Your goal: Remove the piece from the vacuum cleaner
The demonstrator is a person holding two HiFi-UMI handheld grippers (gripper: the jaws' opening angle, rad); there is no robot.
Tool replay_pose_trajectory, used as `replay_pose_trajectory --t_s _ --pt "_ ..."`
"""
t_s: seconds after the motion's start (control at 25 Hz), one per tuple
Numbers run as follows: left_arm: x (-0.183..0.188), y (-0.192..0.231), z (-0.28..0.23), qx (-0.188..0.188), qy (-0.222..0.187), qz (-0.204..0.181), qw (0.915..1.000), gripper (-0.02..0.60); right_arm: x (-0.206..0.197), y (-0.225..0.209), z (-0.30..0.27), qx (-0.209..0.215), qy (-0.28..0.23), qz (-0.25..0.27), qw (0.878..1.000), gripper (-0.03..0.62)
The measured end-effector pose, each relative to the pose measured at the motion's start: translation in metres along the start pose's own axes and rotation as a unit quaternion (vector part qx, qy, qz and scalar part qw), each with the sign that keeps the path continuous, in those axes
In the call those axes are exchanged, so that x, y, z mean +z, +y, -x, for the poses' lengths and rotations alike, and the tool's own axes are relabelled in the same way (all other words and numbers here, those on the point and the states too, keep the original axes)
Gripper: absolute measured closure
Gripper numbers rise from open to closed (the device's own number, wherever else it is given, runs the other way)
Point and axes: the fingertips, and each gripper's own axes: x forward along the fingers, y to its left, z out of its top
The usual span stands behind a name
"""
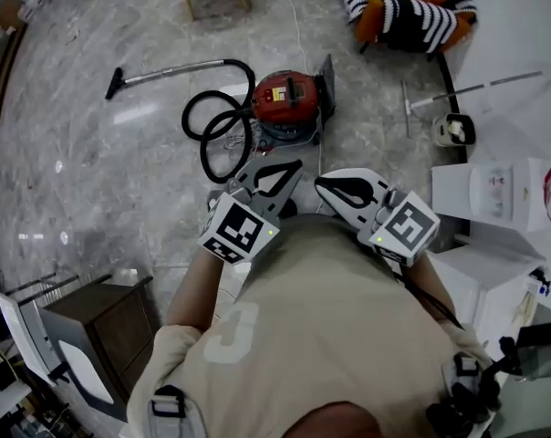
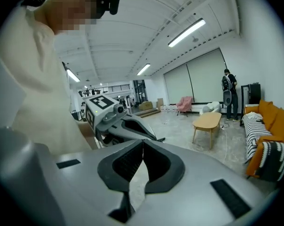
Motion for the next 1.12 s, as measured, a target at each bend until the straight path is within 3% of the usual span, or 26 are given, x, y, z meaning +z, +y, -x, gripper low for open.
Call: replay_pose_trajectory --t_s 0.32,0.48,0.6,0.8,1.12 --pt "-0.004 0.032 0.019 0.013 -0.04 0.035 0.9985 0.58 0.003 -0.004 -0.032 -0.012 0.042 0.006 0.999 0.591" --pt "0.02 0.034 0.027 -0.014 -0.101 0.089 0.9908 0.58 0.004 -0.008 -0.04 0.0 0.055 0.011 0.998 0.591" --pt "0.036 0.029 0.022 -0.038 -0.124 0.106 0.9858 0.58 0.005 -0.013 -0.041 0.005 0.052 0.015 0.999 0.591" --pt "0.044 0.027 -0.006 -0.037 -0.096 0.084 0.9911 0.58 0.008 -0.029 -0.039 0.023 0.022 0.015 0.999 0.591" --pt "0.065 0.038 -0.064 -0.033 -0.066 0.106 0.9917 0.58 0.008 -0.082 -0.007 0.047 -0.013 0.0 0.999 0.591"
